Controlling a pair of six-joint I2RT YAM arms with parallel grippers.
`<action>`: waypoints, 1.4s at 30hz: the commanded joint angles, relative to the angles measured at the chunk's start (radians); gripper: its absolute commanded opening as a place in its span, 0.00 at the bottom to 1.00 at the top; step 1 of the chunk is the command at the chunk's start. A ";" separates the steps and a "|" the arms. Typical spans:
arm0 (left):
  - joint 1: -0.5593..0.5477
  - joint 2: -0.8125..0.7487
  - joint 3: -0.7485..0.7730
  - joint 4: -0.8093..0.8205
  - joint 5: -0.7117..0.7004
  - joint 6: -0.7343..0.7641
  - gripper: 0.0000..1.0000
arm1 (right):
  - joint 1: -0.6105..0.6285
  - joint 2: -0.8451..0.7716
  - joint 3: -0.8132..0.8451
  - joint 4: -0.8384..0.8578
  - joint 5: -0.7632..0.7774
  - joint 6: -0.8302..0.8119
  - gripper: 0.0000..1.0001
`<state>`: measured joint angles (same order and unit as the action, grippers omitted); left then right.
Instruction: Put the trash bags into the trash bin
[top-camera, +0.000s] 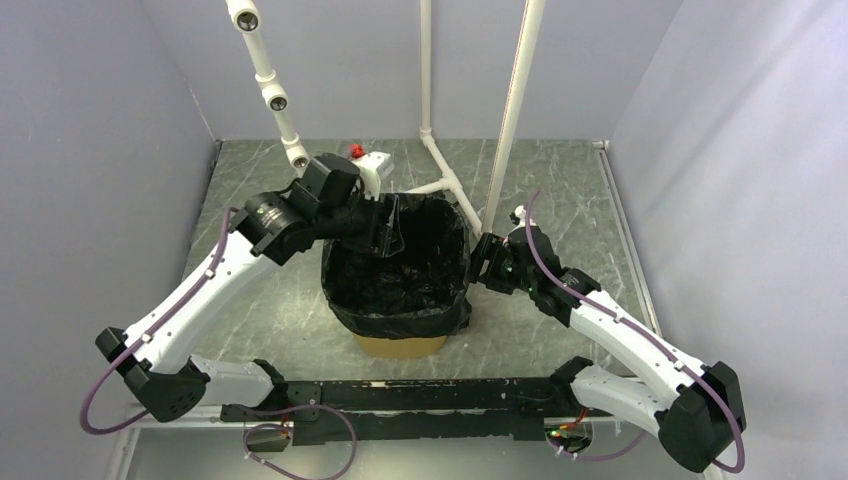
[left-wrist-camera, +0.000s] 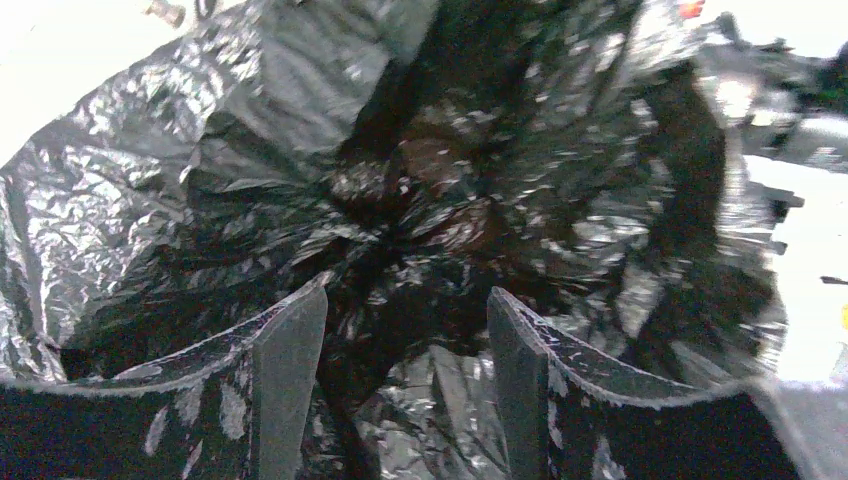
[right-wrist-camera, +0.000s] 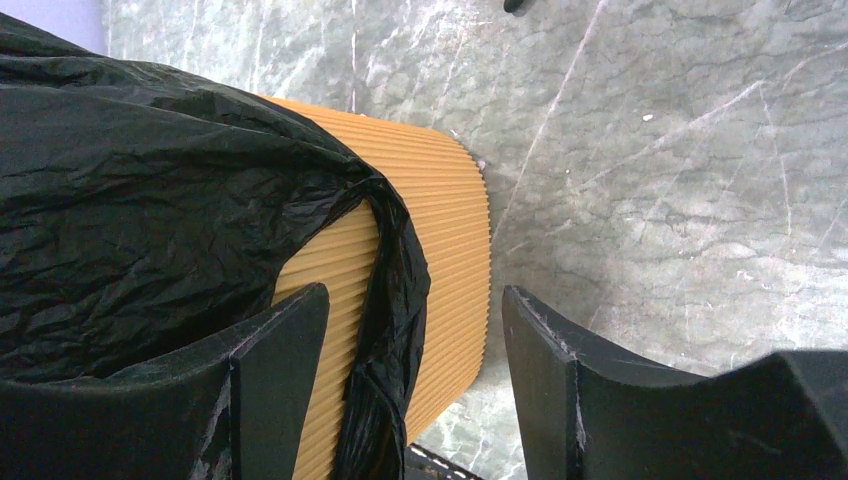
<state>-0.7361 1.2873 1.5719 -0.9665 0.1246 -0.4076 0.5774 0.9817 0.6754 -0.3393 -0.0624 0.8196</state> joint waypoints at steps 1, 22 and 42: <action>-0.011 -0.008 -0.084 0.044 -0.087 -0.003 0.65 | -0.002 -0.017 0.018 0.039 -0.006 -0.007 0.68; -0.055 0.101 -0.433 0.254 -0.164 -0.085 0.63 | -0.002 0.030 0.017 0.064 -0.045 -0.011 0.70; -0.102 0.207 -0.549 0.325 -0.157 -0.099 0.63 | -0.003 0.059 0.019 0.092 -0.110 -0.025 0.77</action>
<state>-0.8276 1.4391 1.0122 -0.6075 -0.0711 -0.4889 0.5770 1.0363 0.6754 -0.2977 -0.1398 0.8135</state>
